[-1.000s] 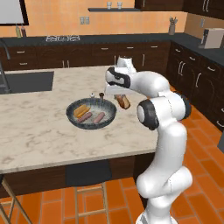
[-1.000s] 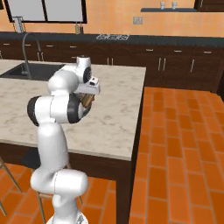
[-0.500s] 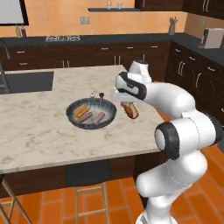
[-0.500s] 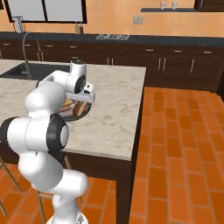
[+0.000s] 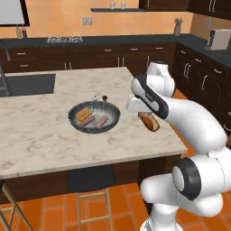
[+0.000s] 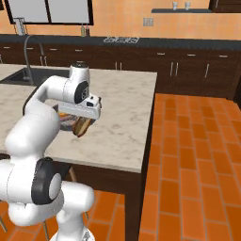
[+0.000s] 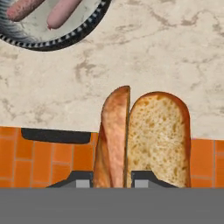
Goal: Place one bun and one sausage from the bowl on each plate.
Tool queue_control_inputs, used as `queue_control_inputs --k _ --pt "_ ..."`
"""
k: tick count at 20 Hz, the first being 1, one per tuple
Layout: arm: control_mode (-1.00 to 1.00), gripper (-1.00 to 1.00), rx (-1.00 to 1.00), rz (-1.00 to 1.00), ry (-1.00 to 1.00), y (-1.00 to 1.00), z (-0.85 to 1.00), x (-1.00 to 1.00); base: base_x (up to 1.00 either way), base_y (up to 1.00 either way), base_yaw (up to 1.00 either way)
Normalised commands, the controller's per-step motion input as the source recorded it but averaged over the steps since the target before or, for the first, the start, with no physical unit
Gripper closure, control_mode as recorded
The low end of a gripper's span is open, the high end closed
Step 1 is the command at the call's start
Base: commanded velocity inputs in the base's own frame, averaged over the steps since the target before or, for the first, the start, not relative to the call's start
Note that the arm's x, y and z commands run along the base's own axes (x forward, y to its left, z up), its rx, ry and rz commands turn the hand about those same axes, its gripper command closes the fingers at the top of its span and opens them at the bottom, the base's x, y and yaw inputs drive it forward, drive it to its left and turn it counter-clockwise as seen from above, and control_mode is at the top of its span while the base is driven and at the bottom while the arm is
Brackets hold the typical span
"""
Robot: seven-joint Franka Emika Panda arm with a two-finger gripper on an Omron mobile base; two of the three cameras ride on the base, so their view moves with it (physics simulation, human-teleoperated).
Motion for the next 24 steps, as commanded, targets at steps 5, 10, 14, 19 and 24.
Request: queue_control_inputs --k 5,10,14,19,24 --pt "-1.0 1.0 -0.17 -0.02 0.01 -0.22 0.0 -0.81 0.0 0.0 0.0" --pt "-1.0 1.0 -0.03 -0.01 0.0 -0.2 0.0 -0.53 0.0 0.0 0.0" --pt "-1.0 1.0 0.0 -0.09 0.0 -0.06 0.0 -0.19 0.0 0.0 0.0" --pt "1.0 1.0 0.0 -0.01 0.0 0.0 0.0 -0.05 -0.51 0.16 -0.01" --pt "1.0 1.0 0.0 0.0 0.0 0.0 0.0 0.0 -0.13 1.0 0.0"
